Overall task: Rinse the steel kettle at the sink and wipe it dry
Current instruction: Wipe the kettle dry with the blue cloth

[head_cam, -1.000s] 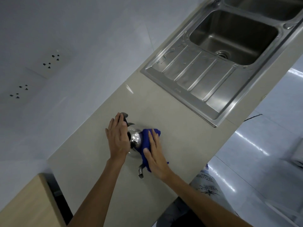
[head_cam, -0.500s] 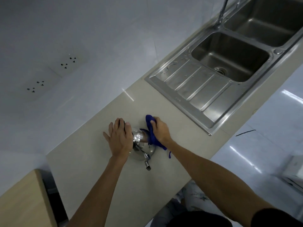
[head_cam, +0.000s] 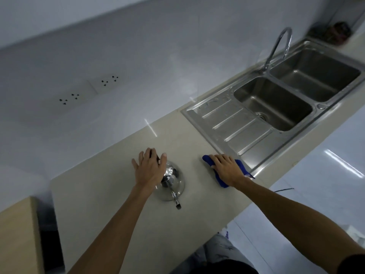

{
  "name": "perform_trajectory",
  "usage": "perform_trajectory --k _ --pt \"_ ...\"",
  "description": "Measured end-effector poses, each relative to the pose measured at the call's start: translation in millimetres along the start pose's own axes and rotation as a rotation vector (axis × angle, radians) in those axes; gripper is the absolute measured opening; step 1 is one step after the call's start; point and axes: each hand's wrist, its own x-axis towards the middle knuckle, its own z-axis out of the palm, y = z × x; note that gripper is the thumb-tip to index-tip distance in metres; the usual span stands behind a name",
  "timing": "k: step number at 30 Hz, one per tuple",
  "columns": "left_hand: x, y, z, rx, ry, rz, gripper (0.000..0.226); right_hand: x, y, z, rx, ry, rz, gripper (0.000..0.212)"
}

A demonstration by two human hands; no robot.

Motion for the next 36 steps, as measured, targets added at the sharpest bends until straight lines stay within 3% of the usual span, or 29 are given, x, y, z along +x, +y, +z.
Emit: perform_trajectory --k 6,9,13,19,23,27,29,30,36 --pt "-1 -3 -1 -0.061 -0.01 0.031 0.068 -17 3 20 -0.003 -0.234 -0.018 0.092" --pt "1 -8 0 -0.075 0.012 0.143 0.068 -15 0 19 -0.025 -0.246 -0.002 0.098" --pt "1 -8 -9 0.007 0.006 0.194 0.088 -15 -10 6 -0.059 -0.207 -0.015 0.101" --pt "-2 -11 -26 0.03 -0.094 0.099 0.094 -15 -54 -4 0.075 -0.194 -0.158 0.11" --pt "-5 -24 -38 0.008 -0.139 0.006 0.093 -18 -89 7 0.293 -0.215 -0.21 0.11" --pt "-22 -54 -41 -0.014 -0.082 -0.066 0.061 -14 -115 9 0.502 -0.222 -0.183 0.099" --pt "-37 -72 -44 0.008 -0.062 -0.083 0.042 -11 -127 4 0.612 -0.196 -0.165 0.075" --pt "-46 -80 -44 0.017 -0.063 -0.087 0.039 -9 -133 1 0.677 -0.186 -0.147 0.064" --pt "-97 -115 -36 0.027 -0.121 -0.059 0.042 16 -155 -2 0.809 -0.204 -0.062 0.041"
